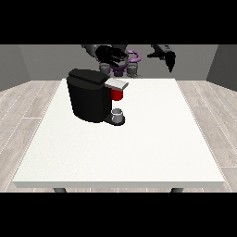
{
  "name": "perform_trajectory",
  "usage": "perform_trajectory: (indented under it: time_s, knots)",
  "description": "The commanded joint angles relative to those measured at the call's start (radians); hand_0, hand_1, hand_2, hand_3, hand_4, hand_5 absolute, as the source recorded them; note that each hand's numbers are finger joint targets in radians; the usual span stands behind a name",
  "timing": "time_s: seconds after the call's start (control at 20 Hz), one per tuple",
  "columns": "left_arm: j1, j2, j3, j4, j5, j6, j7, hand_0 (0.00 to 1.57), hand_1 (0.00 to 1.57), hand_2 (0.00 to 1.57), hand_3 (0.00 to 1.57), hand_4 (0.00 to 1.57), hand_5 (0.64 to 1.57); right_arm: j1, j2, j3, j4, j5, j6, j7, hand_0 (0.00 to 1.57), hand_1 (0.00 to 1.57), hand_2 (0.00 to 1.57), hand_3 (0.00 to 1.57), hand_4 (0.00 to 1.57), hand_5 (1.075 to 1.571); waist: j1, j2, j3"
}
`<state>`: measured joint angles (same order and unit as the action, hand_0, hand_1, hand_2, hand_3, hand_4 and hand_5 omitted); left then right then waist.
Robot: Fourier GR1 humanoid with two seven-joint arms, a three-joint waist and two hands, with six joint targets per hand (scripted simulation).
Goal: Insert the coffee pod into the coffee machine and close the lid
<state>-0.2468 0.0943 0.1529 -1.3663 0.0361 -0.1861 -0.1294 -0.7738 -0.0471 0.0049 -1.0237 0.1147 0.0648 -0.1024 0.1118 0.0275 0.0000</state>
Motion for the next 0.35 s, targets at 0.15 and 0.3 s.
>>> perform_trajectory:
  time_s: [0.15, 0.3]
  knots:
    - [0.038, -0.027, 0.016, 0.057, -0.013, 0.051, -0.052, 0.00, 0.00, 0.00, 0.00, 0.19, 1.571, 0.244, 0.046, 0.126, -0.120, -0.170, 0.019, -0.075, 0.00, 0.00, 0.00, 0.00, 0.29, 1.571, -0.092, -0.098, 0.0002]
    - [0.096, -0.054, -0.014, 0.076, -0.041, 0.070, -0.042, 0.00, 0.00, 0.00, 0.00, 0.19, 1.571, 0.367, 0.047, 0.207, -0.170, -0.214, -0.074, -0.027, 0.00, 0.00, 0.00, 0.00, 0.16, 1.571, -0.114, -0.172, 0.0002]
